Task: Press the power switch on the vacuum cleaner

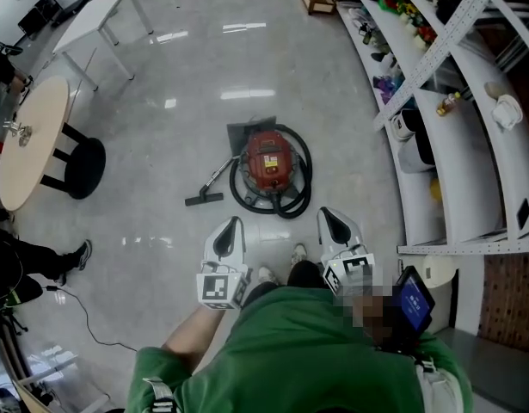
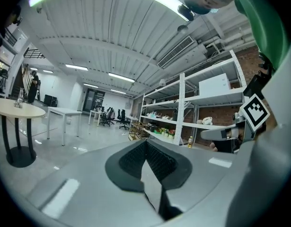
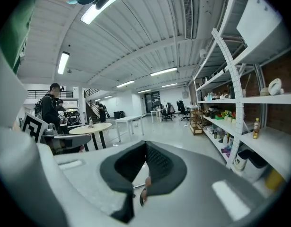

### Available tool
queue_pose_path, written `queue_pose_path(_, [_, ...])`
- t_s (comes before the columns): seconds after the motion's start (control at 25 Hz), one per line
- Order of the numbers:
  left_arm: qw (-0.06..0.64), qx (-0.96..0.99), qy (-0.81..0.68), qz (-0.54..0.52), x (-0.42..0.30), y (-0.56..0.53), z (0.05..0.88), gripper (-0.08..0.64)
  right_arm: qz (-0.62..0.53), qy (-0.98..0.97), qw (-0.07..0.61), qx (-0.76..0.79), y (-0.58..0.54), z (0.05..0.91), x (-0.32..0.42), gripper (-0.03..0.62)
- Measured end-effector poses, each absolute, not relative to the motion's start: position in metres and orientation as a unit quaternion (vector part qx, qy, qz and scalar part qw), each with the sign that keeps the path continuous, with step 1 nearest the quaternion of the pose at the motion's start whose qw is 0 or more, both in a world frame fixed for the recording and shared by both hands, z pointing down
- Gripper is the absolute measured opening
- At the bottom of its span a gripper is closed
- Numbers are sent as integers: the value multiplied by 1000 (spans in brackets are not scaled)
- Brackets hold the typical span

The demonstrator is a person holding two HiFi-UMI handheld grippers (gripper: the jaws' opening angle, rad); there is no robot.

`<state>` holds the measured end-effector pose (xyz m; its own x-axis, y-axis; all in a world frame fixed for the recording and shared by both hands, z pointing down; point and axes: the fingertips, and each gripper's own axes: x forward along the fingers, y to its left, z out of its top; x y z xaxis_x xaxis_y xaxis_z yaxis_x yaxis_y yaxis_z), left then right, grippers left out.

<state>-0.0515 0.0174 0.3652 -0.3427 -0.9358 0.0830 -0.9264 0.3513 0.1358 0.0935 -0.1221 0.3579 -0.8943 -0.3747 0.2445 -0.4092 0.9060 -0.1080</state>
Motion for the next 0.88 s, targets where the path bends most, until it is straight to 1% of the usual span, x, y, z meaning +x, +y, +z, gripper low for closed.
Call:
queue_pose_path(0.36, [56,554,-830,-45,-28,16,334,8,77,-971,101,201,-128,335,131,0])
queue_pose_path(0.88, [67,562,-824,-36,6,6,342,8,85,-971,100,201,-132,344,157,0])
